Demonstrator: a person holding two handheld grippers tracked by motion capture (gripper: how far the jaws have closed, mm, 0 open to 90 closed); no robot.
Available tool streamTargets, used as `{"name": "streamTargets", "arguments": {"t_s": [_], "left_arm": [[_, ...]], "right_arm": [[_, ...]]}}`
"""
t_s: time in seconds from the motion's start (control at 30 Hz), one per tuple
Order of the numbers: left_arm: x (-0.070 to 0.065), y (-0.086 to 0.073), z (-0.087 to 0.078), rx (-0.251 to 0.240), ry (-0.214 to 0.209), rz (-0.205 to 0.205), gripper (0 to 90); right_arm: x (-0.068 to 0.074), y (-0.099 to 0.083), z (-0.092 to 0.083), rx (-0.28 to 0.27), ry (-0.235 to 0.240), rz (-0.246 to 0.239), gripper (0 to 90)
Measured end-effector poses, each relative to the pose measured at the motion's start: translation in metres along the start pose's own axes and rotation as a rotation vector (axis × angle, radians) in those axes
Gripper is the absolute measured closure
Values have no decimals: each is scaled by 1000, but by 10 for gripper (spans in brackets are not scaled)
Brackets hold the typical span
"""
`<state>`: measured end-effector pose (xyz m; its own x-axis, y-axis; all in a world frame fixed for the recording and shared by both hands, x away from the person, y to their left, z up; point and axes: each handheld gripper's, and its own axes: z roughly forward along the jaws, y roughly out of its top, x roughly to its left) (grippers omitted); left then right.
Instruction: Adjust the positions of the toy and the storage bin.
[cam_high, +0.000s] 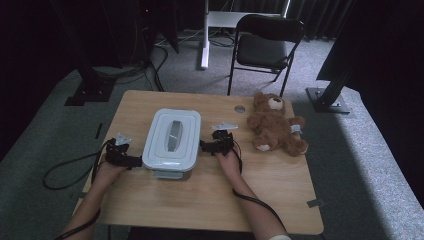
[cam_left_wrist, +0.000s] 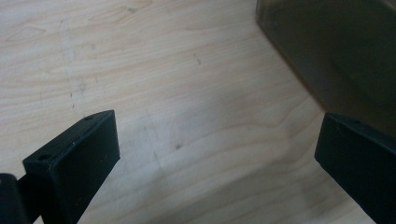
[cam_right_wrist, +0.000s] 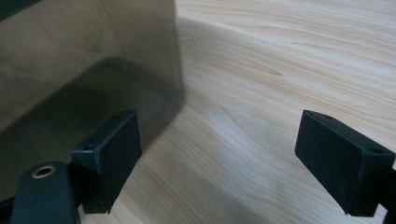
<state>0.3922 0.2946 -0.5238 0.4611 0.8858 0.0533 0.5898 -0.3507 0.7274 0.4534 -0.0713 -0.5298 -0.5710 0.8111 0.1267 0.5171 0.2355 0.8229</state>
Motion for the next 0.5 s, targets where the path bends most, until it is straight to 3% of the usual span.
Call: {"name": "streamTargets", "arguments": {"t_s": [0.13,0.2,0.27,0.4,0.5], "left_arm": [[-9,6,2,-10,-15,27,6],[-15,8,4,5,-23,45,5],[-20,10,4,17,3,72,6],[-26,11,4,30,-10,81,6],[-38,12,1,43,-23,117,6]], "right_arm": [[3,4,8,7,18,-2,135],[1,5,9,16,32,8,133],[0,5,9,17,39,7,135],[-1,4,7,21,40,4,137],[-1,5,4,41,54,7,149]]}}
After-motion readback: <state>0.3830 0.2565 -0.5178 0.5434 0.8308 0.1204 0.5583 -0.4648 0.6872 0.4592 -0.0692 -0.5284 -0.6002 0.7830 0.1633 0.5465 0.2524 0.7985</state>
